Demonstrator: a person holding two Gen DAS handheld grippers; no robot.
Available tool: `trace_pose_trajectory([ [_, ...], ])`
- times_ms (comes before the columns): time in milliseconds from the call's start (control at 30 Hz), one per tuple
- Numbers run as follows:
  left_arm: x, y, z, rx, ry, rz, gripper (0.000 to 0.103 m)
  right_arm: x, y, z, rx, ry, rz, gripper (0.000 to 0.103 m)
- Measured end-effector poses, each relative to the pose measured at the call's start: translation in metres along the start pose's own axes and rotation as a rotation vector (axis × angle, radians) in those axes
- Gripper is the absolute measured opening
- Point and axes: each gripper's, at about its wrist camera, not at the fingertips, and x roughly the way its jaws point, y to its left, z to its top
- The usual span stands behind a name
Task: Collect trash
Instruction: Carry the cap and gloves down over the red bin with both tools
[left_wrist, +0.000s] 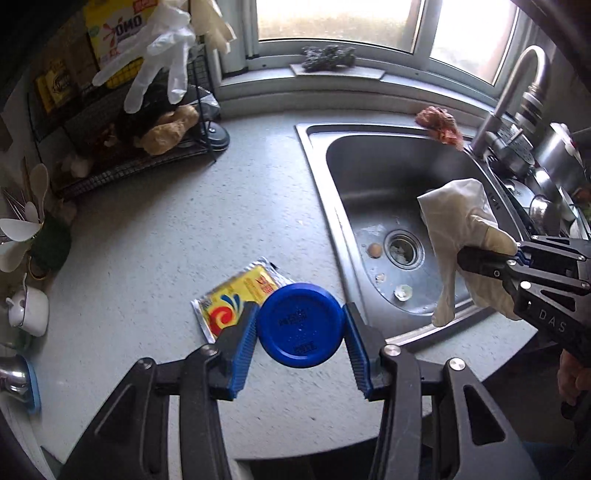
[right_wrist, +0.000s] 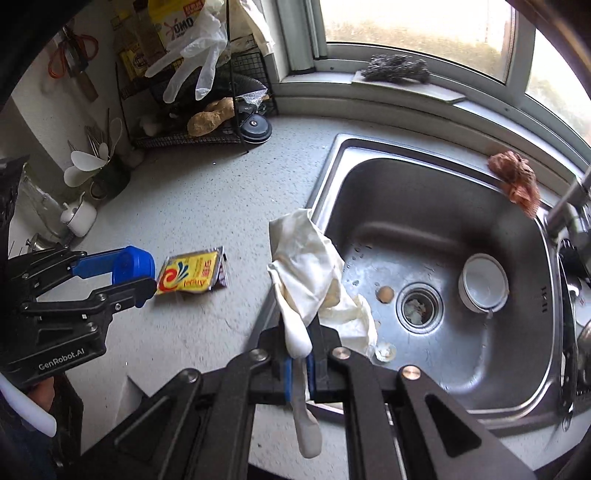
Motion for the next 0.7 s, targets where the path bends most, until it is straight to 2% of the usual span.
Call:
trace_pose_trajectory([
  [200, -0.027, -0.071, -0.055, 0.040, -0.030, 0.015, 0.043, -0.048, -0.011, -0.084, 0.032, -0.028, 0.015, 0.005],
  [333, -0.039, -0.109, -0.087, 0.060, -0.019, 0.001, 0.043, -0.075, -0.020, -0.135, 0.036, -0.036, 0.010, 0.005],
  [533, -0.046, -0.149, -0.122, 0.078, 0.048, -0.030, 0.043, -0.096, -0.029, -0.188, 0.074, -0.003, 0.019, 0.005],
  [700, -0.036, -0.171, -0.146, 0.095, 0.106, -0.053, 0.043, -0.093, -0.038, -0.215, 0.106, 0.036, 0.023, 0.005],
])
